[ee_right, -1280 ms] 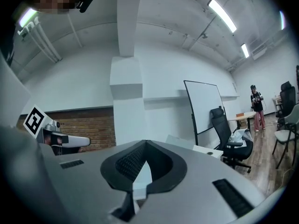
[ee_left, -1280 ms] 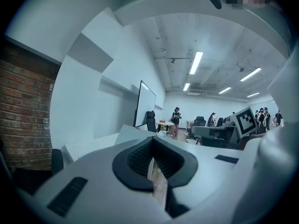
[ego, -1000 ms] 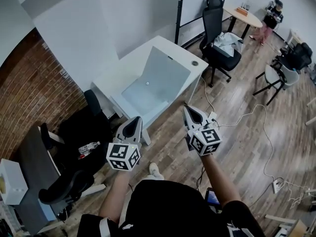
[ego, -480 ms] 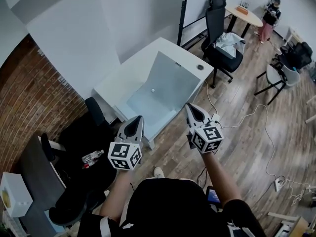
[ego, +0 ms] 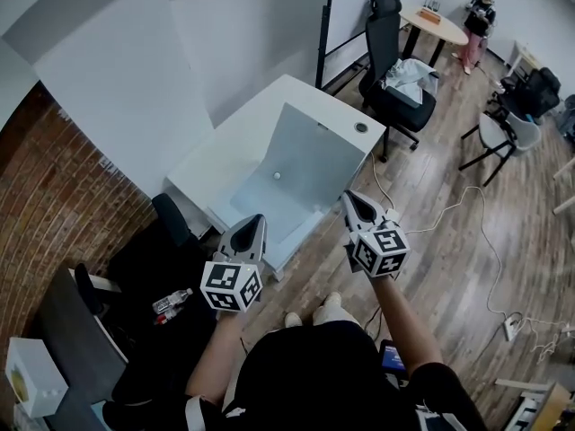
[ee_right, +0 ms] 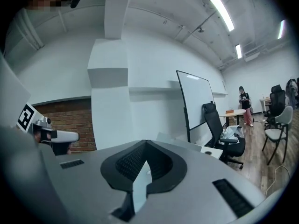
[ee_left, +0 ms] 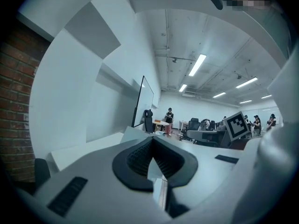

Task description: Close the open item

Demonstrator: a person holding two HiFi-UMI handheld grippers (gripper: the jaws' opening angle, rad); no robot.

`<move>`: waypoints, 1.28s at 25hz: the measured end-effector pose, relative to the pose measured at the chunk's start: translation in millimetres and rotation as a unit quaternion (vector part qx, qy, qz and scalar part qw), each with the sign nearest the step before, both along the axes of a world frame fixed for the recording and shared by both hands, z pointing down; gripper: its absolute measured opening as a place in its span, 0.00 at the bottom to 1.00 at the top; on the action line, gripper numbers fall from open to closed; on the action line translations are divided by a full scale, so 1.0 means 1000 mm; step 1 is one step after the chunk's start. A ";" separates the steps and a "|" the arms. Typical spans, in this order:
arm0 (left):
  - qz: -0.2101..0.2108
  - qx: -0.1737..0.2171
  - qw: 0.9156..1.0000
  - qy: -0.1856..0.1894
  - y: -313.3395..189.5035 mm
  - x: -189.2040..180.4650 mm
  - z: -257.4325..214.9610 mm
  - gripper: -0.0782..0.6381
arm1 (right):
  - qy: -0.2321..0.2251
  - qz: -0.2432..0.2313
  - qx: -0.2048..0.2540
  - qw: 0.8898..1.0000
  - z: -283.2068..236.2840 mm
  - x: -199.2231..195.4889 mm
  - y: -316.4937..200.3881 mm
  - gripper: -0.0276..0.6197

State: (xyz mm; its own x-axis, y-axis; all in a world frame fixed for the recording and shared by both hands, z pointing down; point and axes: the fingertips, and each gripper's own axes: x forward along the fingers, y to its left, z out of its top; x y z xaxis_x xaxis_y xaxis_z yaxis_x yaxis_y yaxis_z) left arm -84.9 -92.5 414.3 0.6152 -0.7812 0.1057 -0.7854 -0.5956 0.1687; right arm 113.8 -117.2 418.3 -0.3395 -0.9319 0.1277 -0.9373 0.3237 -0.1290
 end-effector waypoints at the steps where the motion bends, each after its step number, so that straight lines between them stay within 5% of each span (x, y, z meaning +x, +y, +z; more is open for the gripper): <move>1: 0.003 0.000 1.000 -0.001 -0.002 0.003 0.001 0.12 | 0.000 0.003 0.000 1.000 0.000 0.004 -0.002 0.10; 32: 0.067 -0.037 0.997 -0.019 -0.131 0.167 0.033 0.12 | -0.016 0.057 -0.050 0.997 0.047 0.171 -0.113 0.10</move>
